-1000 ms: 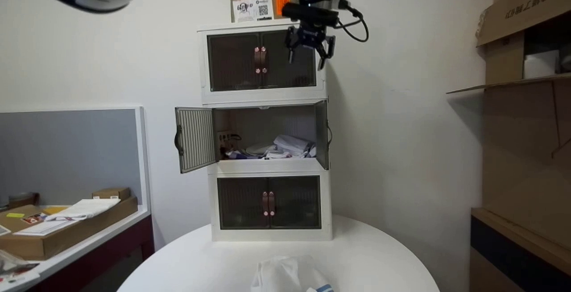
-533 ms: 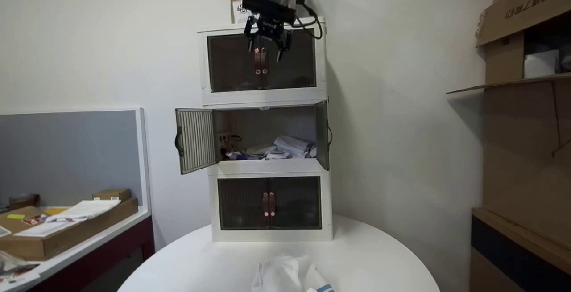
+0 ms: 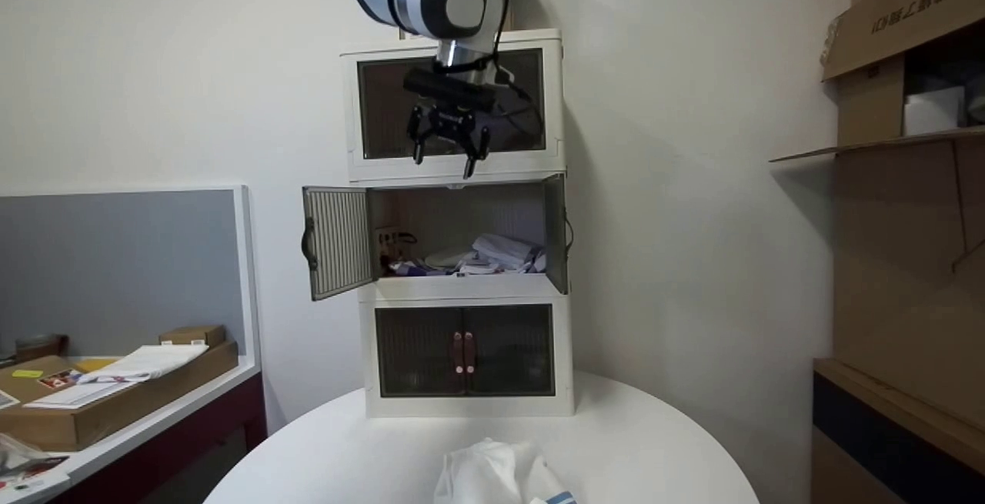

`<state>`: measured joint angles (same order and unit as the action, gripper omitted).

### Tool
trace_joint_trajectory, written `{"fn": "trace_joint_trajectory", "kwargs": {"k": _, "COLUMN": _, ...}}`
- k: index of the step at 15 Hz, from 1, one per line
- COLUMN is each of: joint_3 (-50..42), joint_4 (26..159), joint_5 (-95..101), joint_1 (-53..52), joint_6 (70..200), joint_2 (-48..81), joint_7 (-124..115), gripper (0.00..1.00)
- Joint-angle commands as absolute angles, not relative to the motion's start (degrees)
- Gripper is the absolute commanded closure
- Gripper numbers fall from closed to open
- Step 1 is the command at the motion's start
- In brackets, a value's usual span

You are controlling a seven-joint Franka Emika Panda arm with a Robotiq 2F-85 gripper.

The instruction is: Open the right door on the second cabinet

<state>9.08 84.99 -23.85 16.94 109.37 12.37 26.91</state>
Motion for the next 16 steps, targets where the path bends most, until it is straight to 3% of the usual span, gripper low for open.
{"fn": "trace_joint_trajectory", "kwargs": {"k": 1, "joint_3": 4.93, "joint_4": 98.96, "joint_5": -21.22, "joint_1": 12.46, "joint_6": 113.54, "joint_2": 5.32, "joint_7": 28.51, "gripper": 0.0}}
{"fn": "trace_joint_trajectory", "kwargs": {"k": 4, "joint_3": 2.94, "joint_4": 108.25, "joint_5": -16.87, "joint_1": 9.35, "joint_6": 118.43, "joint_2": 3.19, "joint_7": 28.21, "gripper": 0.0}}
{"fn": "trace_joint_trajectory", "kwargs": {"k": 10, "joint_3": 0.67, "joint_4": 125.59, "joint_5": -7.4, "joint_1": 7.03, "joint_6": 145.55, "joint_2": 2.91, "joint_7": 32.97, "gripper": 0.0}}
{"fn": "trace_joint_trajectory", "kwargs": {"k": 16, "joint_3": 3.97, "joint_4": 134.49, "joint_5": -16.32, "joint_1": 7.68, "joint_6": 173.73, "joint_2": 6.55, "joint_7": 44.73, "gripper": 0.0}}
